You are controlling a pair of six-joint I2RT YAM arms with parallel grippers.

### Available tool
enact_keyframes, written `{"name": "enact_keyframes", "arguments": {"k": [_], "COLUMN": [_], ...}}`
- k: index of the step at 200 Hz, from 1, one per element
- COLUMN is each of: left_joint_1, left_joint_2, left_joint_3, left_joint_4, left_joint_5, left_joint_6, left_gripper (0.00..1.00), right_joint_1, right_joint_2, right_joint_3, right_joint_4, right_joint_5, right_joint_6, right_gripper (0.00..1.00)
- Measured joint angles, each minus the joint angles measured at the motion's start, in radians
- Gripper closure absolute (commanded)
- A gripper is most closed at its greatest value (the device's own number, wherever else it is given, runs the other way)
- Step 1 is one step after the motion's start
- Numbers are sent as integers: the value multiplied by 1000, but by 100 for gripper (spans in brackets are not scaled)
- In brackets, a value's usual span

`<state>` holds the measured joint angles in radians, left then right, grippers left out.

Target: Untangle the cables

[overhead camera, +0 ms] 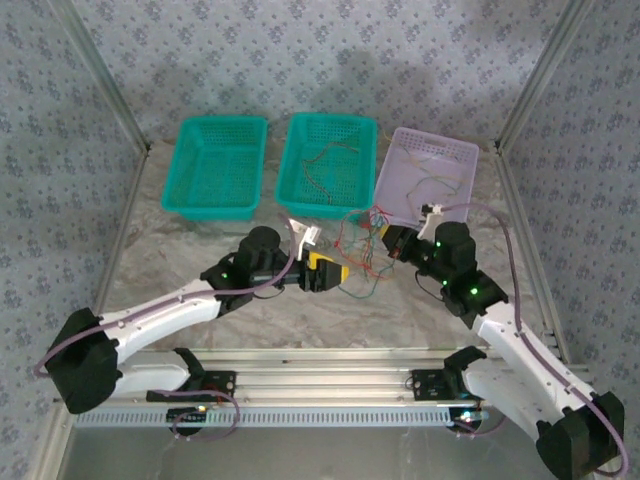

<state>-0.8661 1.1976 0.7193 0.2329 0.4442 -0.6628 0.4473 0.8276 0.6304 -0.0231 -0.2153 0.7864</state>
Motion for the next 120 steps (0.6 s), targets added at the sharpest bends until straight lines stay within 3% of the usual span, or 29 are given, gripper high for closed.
{"name": "enact_keyframes", "arguments": {"k": [83,120], "left_joint_1": [1,2], "left_joint_2": [-103,-98], "left_joint_3": [198,262], "left_joint_4": [-200,-270], "left_joint_5": [-175,-208], "left_joint_6": [10,53], "left_gripper": [20,26], "right_joint_1": [125,145], "right_joint_2": [19,20], "right_joint_3": [51,53], "right_joint_4": [-30,-33], "right_joint_5": [101,112], "right_joint_6": [-138,-167], "right_gripper": [100,100]}}
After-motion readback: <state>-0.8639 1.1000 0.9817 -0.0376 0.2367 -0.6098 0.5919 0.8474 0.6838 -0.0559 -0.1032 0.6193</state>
